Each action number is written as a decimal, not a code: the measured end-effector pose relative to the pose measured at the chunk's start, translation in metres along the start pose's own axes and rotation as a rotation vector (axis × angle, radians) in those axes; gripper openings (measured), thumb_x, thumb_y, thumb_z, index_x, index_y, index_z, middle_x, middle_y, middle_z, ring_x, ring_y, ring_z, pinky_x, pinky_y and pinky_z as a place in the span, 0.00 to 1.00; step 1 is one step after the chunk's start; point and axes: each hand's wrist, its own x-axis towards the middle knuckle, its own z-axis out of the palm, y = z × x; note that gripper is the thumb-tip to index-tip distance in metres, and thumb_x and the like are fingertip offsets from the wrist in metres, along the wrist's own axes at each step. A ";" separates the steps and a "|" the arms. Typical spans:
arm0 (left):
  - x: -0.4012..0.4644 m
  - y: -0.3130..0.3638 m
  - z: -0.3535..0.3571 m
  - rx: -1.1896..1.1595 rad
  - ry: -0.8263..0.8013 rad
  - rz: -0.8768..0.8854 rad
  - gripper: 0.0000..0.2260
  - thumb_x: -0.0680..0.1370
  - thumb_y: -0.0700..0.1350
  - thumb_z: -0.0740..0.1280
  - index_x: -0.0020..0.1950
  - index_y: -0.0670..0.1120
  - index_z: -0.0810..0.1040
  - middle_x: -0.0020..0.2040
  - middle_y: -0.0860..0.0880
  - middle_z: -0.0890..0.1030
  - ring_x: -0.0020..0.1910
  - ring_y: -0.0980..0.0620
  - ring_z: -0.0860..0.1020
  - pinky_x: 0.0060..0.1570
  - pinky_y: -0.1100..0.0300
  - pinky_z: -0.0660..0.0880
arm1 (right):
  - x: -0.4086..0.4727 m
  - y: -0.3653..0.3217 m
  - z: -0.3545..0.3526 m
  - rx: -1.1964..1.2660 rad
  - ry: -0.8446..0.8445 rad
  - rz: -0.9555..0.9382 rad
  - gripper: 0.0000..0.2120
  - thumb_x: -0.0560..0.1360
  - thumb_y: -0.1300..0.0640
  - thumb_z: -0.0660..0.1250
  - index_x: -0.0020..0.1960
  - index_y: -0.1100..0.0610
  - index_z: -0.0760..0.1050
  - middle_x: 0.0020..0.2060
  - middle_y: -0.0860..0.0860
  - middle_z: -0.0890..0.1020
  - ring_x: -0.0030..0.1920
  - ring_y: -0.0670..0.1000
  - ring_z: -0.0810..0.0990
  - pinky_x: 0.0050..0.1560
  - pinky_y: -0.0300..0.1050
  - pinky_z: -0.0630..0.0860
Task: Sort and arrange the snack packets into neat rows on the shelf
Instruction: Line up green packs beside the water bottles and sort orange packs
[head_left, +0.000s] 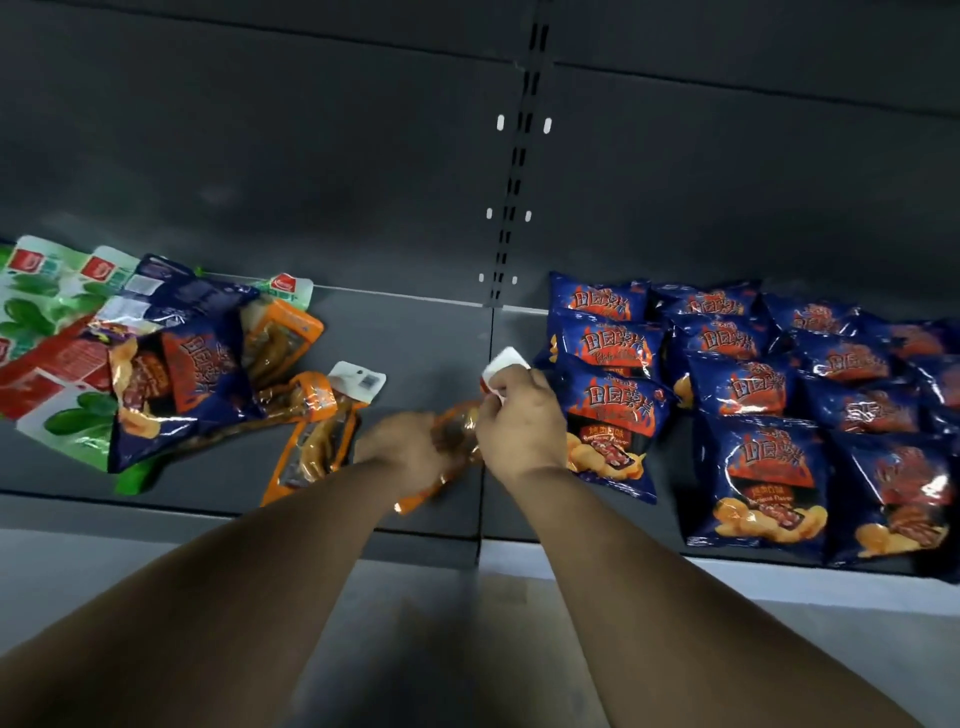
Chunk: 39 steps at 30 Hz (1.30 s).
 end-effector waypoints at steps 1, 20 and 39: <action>0.001 -0.001 -0.008 -0.066 0.026 -0.016 0.12 0.77 0.56 0.61 0.43 0.49 0.74 0.49 0.45 0.81 0.50 0.45 0.79 0.45 0.57 0.73 | 0.001 -0.005 0.003 0.030 0.024 0.027 0.09 0.76 0.61 0.62 0.54 0.61 0.77 0.54 0.57 0.76 0.56 0.58 0.75 0.53 0.47 0.70; 0.030 -0.035 -0.036 -0.995 0.128 -0.164 0.08 0.78 0.51 0.65 0.48 0.47 0.76 0.47 0.47 0.79 0.45 0.49 0.75 0.38 0.61 0.71 | 0.022 -0.055 0.058 0.220 -0.022 0.507 0.23 0.78 0.43 0.60 0.65 0.57 0.70 0.61 0.55 0.76 0.61 0.56 0.75 0.59 0.46 0.71; 0.043 -0.043 -0.040 -1.176 0.079 -0.187 0.11 0.80 0.42 0.63 0.38 0.50 0.76 0.39 0.52 0.78 0.42 0.53 0.76 0.41 0.62 0.71 | 0.022 -0.049 0.068 0.587 -0.089 0.490 0.07 0.78 0.57 0.65 0.51 0.59 0.80 0.44 0.53 0.84 0.46 0.51 0.82 0.52 0.44 0.78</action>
